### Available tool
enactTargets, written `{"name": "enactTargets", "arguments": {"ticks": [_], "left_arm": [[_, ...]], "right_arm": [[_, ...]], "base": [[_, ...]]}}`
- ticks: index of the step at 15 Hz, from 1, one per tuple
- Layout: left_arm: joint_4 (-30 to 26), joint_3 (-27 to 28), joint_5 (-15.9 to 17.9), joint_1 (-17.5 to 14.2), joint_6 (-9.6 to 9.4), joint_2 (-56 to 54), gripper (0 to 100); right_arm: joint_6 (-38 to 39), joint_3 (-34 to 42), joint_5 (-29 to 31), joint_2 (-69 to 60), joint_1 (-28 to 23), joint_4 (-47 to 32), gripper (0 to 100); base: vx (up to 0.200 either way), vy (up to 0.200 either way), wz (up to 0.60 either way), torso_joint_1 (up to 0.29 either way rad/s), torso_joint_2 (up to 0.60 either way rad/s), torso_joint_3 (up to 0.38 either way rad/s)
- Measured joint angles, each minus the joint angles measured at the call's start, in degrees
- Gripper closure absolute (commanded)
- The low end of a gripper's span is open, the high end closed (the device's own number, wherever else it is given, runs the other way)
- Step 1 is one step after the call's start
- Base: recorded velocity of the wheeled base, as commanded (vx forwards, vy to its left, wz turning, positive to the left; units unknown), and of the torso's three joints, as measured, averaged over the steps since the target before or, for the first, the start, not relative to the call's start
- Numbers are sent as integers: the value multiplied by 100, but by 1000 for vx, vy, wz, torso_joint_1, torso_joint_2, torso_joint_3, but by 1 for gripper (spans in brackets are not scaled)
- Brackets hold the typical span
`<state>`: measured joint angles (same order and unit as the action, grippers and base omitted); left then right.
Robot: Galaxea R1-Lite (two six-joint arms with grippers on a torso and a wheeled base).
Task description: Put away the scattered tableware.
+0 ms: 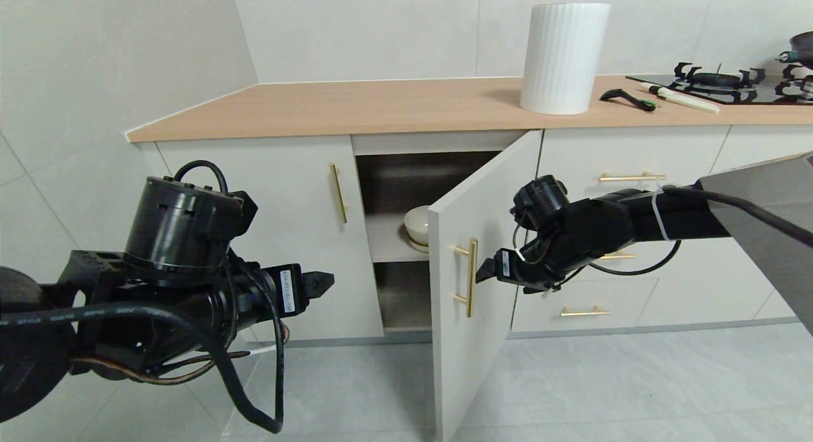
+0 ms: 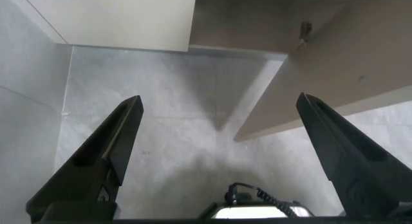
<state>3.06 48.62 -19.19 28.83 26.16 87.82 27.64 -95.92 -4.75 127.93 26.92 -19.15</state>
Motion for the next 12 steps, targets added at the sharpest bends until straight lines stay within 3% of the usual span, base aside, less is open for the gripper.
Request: {"name": "enactTargets", "arguments": {"ticks": [1,7,12], "left_arm": [[-16,-6,-2,7,-20,-4,0],[-184,-2,4,24,-77,-15,0],[-169,11,0,27,-85,-23,0]], "right_arm": [[30,-26,18,43,0,51,0],[371,-138,306,297,37,566,0],[956,-290,619,564,73,1218,0]], "base": [[0,0,0,0,0,0],[200,0,0,6,1,5],[0,0,0,0,0,0]]}}
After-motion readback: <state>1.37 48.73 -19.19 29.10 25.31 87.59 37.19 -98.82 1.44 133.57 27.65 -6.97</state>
